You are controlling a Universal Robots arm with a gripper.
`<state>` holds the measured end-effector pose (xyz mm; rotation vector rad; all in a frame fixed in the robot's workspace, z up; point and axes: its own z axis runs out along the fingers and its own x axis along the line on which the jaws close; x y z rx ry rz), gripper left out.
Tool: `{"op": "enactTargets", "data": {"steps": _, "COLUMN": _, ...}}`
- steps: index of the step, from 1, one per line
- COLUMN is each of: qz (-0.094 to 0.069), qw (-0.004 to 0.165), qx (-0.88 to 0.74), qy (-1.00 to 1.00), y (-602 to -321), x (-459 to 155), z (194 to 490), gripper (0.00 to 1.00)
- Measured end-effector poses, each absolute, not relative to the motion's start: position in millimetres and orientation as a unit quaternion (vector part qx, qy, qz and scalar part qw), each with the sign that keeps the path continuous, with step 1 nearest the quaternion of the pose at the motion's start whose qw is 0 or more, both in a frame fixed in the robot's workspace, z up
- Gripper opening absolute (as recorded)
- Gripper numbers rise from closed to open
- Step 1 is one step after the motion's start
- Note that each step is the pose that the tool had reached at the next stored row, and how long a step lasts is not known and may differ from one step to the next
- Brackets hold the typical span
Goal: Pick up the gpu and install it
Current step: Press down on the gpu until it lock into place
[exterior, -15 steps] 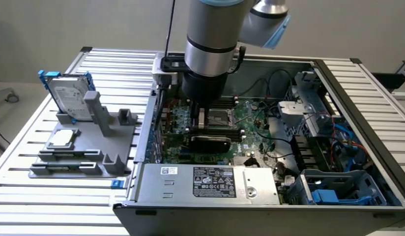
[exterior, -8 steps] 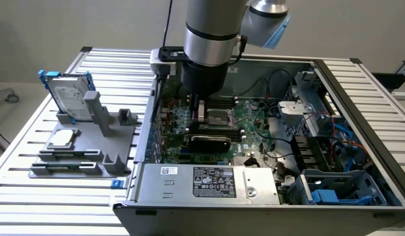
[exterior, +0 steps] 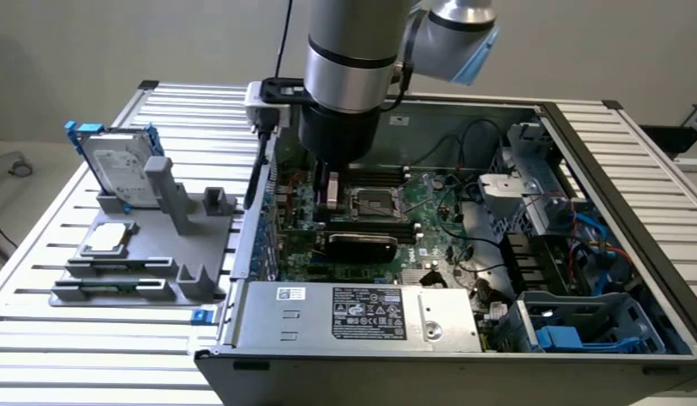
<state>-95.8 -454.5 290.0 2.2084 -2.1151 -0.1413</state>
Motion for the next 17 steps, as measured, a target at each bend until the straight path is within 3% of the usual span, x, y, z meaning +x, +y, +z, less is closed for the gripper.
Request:
{"op": "enactTargets", "data": {"steps": 10, "qz": -0.035, "qw": 0.085, "qx": 0.717, "qy": -0.691, "y": -454.5, "x": -106.8, "z": 289.9, "gripper": 0.11}}
{"op": "enactTargets", "data": {"steps": 17, "qz": -0.039, "qw": 0.096, "qx": 0.717, "qy": -0.690, "y": -454.5, "x": -109.9, "z": 291.7, "gripper": 0.11}}
